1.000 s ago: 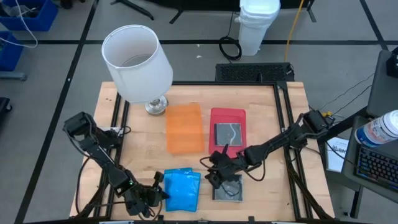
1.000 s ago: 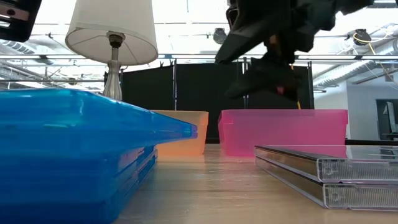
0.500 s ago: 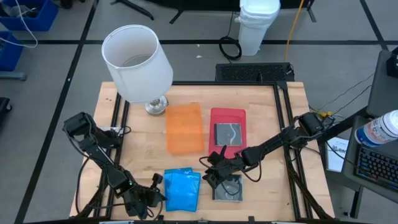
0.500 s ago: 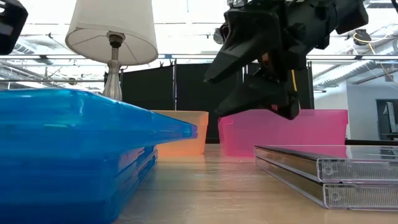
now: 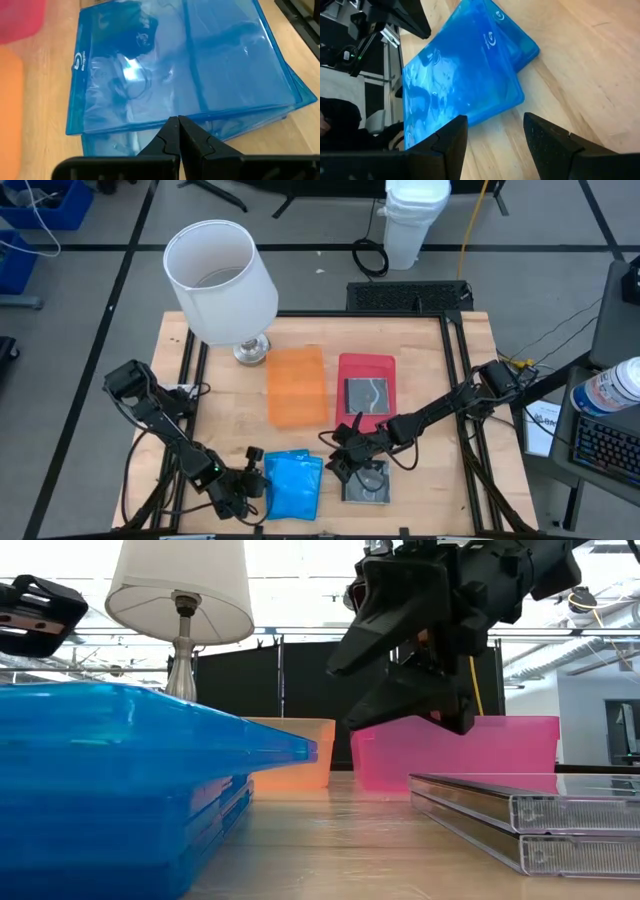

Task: Pick & place jewel cases by type
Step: Put the blue CD case into the orange bin

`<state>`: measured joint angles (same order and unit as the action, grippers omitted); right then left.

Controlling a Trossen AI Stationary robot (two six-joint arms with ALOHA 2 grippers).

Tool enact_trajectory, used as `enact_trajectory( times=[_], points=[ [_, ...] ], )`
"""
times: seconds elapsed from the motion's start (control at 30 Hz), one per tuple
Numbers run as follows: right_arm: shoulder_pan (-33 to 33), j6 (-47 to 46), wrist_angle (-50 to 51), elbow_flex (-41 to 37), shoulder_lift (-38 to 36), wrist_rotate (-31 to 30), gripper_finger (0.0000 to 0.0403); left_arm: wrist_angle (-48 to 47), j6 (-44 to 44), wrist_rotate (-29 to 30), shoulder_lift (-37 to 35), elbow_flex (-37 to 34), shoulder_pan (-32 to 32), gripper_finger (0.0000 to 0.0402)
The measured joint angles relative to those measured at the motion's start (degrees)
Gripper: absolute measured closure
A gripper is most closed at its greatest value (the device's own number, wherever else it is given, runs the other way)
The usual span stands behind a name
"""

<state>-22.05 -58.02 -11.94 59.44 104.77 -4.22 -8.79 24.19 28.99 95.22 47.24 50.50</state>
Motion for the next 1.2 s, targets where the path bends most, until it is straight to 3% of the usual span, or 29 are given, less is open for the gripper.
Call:
enact_trajectory(
  times=[0.8,1.0,1.2],
  points=[
    [-1.7,3.0,1.5,0.0,0.0,-0.2,0.022,0.7,-0.1,-1.3,5.1,0.1,-5.2,0.0396],
    [-1.7,2.7,1.7,0.0,0.0,-0.2,0.022,-1.1,-1.4,-1.8,3.0,0.0,-4.6,0.0381],
    [-1.3,0.4,4.2,0.0,0.0,1.5,0.022,-4.0,-1.2,0.3,-1.5,-0.2,-3.0,0.0397]
  ],
)
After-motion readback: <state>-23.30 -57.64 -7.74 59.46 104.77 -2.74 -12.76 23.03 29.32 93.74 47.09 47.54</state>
